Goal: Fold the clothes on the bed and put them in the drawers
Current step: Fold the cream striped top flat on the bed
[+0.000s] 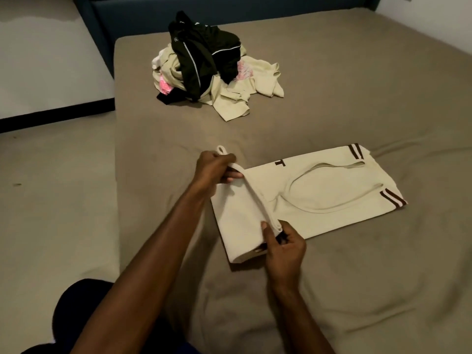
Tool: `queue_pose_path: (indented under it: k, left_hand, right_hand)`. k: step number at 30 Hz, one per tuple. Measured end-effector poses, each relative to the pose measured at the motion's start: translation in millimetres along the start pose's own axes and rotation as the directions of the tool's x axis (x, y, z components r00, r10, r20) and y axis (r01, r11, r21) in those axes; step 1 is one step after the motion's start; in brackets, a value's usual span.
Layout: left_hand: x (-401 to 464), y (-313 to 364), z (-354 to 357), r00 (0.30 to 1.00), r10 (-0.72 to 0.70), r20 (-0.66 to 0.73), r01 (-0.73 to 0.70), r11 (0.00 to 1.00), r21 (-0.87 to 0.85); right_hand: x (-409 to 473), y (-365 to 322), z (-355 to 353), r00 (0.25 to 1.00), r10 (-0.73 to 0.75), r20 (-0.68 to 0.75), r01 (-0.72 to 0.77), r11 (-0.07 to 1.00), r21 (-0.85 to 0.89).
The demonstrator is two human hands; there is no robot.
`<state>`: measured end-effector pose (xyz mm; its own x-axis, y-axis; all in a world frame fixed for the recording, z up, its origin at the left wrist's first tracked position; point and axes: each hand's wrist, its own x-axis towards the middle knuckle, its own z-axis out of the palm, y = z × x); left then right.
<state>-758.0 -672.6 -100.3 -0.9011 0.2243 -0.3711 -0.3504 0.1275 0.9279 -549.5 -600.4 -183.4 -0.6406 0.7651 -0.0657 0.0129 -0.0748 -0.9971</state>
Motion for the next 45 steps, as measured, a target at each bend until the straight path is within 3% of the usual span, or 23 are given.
queue_pose_path:
  k: [4,7,9,12,17,19,21,23,25,27,30,33,39,42,45]
  left_hand:
    - [13.0,3.1,92.4,0.993,-0.026,0.114,0.021,0.999,0.046]
    - [20.2,-19.0,128.2,0.988,-0.048,0.148,0.020,0.983,0.184]
    - [17.6,-37.8,134.7,0.990,0.106,0.093,-0.133,0.922,0.364]
    - [3.7,-57.6,121.1,0.920,0.389,0.050,-0.350,0.754,0.555]
    - [-8.7,-91.2,59.3,0.746,0.664,0.048,-0.473,0.477,0.741]
    - [-10.7,-106.5,42.3,0.772,0.621,0.134,-0.470,0.417,0.778]
    - [-13.9,-120.2,37.7,0.862,0.458,0.217,-0.414,0.390,0.822]
    - [-16.5,-135.6,41.1,0.902,0.335,0.273,-0.378,0.307,0.873]
    - [-18.5,-144.0,44.9,0.893,0.344,0.292,-0.385,0.244,0.890]
    - [-19.8,-143.5,46.5,0.900,0.335,0.278,-0.370,0.255,0.893]
    - [-21.9,-139.5,45.0,0.903,0.327,0.278,-0.373,0.280,0.884]
    - [-23.9,-138.7,41.6,0.893,0.358,0.274,-0.394,0.326,0.859]
    - [-29.5,-131.2,40.1,0.877,0.423,0.227,-0.401,0.387,0.830]
    - [-28.4,-131.3,42.9,0.869,0.426,0.252,-0.413,0.345,0.843]
    - [-27.8,-139.1,44.2,0.858,0.394,0.329,-0.436,0.221,0.873]
  right_hand:
    - [51.2,7.3,-52.4,0.983,0.110,-0.147,-0.120,0.991,-0.064]
    - [65.2,11.4,-70.4,0.967,0.218,-0.130,-0.233,0.966,-0.115]
    - [70.6,6.0,-71.9,0.968,0.231,-0.102,-0.243,0.960,-0.136]
    - [74.7,4.1,-70.1,0.981,0.183,-0.068,-0.194,0.949,-0.249]
    - [73.1,9.2,-74.2,0.996,0.026,-0.090,-0.061,0.908,-0.416]
    - [72.0,11.8,-77.0,0.998,0.018,-0.063,-0.046,0.883,-0.468]
    - [70.8,9.7,-77.5,0.999,0.029,-0.020,-0.036,0.852,-0.523]
    - [69.4,1.9,-74.1,0.999,0.034,-0.001,-0.029,0.838,-0.545]
    - [74.7,-7.8,-67.5,0.999,0.044,-0.006,-0.039,0.807,-0.589]
    - [87.3,-17.2,-60.7,0.995,0.098,0.034,-0.059,0.802,-0.594]
    - [112.6,-30.9,-51.6,0.946,0.305,0.106,-0.246,0.894,-0.374]
    - [128.9,-45.8,-44.3,0.906,0.388,0.171,-0.343,0.907,-0.243]
    - [136.1,-56.8,-41.3,0.927,0.299,0.226,-0.296,0.954,-0.049]
    - [131.5,-42.8,-46.3,0.946,0.272,0.175,-0.239,0.952,-0.191]
    - [127.7,-29.7,-50.6,0.953,0.268,0.144,-0.211,0.923,-0.322]
